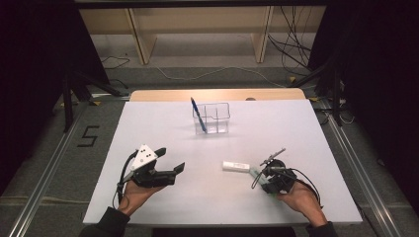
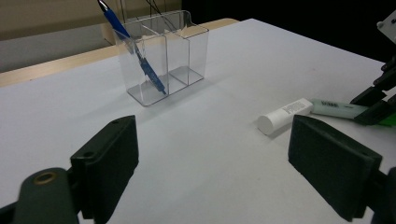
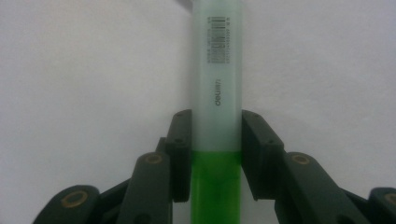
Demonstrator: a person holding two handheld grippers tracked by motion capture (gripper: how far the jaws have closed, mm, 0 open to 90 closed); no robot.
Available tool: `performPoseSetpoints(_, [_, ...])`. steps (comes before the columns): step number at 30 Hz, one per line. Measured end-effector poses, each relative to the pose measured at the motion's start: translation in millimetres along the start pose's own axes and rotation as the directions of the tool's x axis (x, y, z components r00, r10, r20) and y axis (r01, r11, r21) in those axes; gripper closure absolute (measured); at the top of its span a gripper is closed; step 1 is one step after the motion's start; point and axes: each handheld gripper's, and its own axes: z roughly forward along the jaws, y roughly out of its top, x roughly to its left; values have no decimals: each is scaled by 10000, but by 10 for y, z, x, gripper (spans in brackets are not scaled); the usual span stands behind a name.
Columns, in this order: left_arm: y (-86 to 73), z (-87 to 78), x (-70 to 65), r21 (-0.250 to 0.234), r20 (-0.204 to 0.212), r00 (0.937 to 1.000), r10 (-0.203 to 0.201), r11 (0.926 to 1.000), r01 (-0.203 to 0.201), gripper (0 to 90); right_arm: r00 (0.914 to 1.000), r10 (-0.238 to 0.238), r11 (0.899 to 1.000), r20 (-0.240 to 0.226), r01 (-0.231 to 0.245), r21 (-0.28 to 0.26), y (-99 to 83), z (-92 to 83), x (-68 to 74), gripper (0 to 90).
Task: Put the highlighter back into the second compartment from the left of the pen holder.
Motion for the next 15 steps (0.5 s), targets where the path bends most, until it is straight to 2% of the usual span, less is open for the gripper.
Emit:
performPoseSetpoints(4, [0, -1, 2, -7, 9, 10000, -15, 10000, 15, 157, 10000, 41, 10000, -88, -42, -83, -16, -30, -23, 672])
performPoseSetpoints(8, [0, 1, 4, 38, 10, 10000, 37, 10000, -37, 157, 10000, -54, 9999, 17, 54, -131, -27, -69, -66, 672])
performPoseSetpoints(11, [-2, 7, 6, 117, 57, 10000, 68, 9999, -68, 157, 9998, -188, 9987, 85, 192, -467, -26, -128, -60, 672])
performPoseSetpoints(15, [-1, 8, 7, 146, 71, 9999, 88, 9999, -90, 157, 9978, -622, 9927, 216, 641, -1021, -1, -245, 19, 672])
